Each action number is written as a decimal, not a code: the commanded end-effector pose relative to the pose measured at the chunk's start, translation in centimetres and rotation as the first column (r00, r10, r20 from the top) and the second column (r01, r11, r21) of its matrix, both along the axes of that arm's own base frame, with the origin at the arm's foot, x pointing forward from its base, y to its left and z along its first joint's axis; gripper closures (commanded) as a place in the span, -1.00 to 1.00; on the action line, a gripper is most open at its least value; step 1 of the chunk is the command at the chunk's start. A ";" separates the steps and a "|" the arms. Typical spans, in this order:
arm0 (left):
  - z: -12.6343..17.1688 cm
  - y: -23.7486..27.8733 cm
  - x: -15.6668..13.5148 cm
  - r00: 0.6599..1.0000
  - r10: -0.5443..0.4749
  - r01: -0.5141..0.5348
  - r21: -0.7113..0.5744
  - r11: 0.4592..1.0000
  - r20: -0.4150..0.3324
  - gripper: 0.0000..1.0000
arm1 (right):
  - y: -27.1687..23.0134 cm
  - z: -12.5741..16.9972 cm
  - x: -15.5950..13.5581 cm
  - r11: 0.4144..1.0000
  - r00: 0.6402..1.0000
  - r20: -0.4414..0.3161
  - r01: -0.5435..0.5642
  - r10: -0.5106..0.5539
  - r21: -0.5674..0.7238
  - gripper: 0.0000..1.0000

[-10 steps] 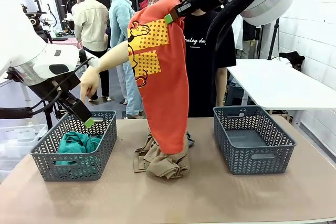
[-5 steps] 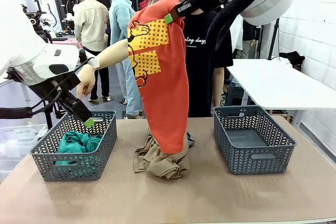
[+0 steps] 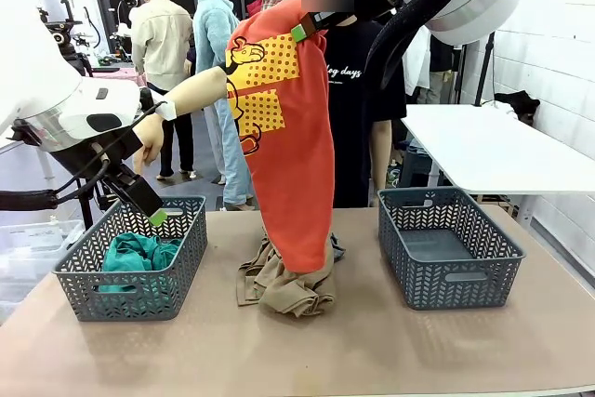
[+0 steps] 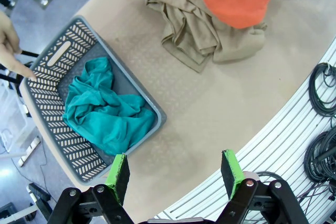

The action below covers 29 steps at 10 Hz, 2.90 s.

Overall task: Sort the tops and bottoms.
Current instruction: Sort the clothes according to human instructions.

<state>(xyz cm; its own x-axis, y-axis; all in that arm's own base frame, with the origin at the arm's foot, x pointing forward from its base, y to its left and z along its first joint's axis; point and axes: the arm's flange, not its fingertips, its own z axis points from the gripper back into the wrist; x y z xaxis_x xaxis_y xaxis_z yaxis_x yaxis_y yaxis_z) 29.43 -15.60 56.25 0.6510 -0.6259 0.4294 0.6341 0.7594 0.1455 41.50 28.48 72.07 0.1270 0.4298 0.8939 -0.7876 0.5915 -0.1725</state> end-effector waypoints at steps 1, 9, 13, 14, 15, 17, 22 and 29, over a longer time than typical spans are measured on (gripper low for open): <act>-0.1 0.2 0.0 1.000 -0.007 0.007 -0.008 1.000 -0.007 -0.82 | 0.0 0.3 0.0 1.000 1.000 0.015 0.004 -0.004 -0.003 1.00; 3.2 3.9 -5.0 0.995 0.030 -0.029 -0.011 1.000 0.095 -0.82 | 7.8 3.5 4.6 0.952 0.959 0.188 -0.248 0.214 0.180 1.00; 4.0 2.5 -4.4 0.996 0.013 -0.011 -0.020 1.000 0.084 -0.82 | 12.0 2.8 4.9 0.947 0.957 0.163 -0.267 0.240 0.178 1.00; 4.0 2.5 -4.4 0.996 0.013 -0.011 -0.020 1.000 0.084 -0.82 | 12.0 2.8 4.9 0.947 0.957 0.163 -0.267 0.240 0.178 1.00; 4.0 2.5 -4.4 0.996 0.013 -0.011 -0.020 1.000 0.084 -0.82 | 12.0 2.8 4.9 0.947 0.957 0.163 -0.267 0.240 0.178 1.00; 4.0 2.5 -4.4 0.996 0.013 -0.011 -0.020 1.000 0.084 -0.82 | 12.0 2.8 4.9 0.947 0.957 0.163 -0.267 0.240 0.178 1.00; 4.0 2.5 -4.4 0.996 0.013 -0.011 -0.020 1.000 0.084 -0.82 | 17.8 -0.7 9.5 0.850 0.891 0.281 -0.434 0.356 0.299 1.00; 4.0 2.5 -4.4 0.996 0.013 -0.011 -0.020 1.000 0.084 -0.82 | 24.2 -21.0 15.9 0.813 0.855 -0.163 -0.385 0.492 0.438 1.00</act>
<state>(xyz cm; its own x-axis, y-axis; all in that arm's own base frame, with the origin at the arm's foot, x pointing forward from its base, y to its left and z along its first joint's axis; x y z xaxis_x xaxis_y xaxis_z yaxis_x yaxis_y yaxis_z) 25.00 -13.11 60.26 0.6253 -0.6078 0.4894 0.6050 0.7737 0.1878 57.17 52.28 50.10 0.1980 0.1134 0.9736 -0.9694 0.1695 0.1774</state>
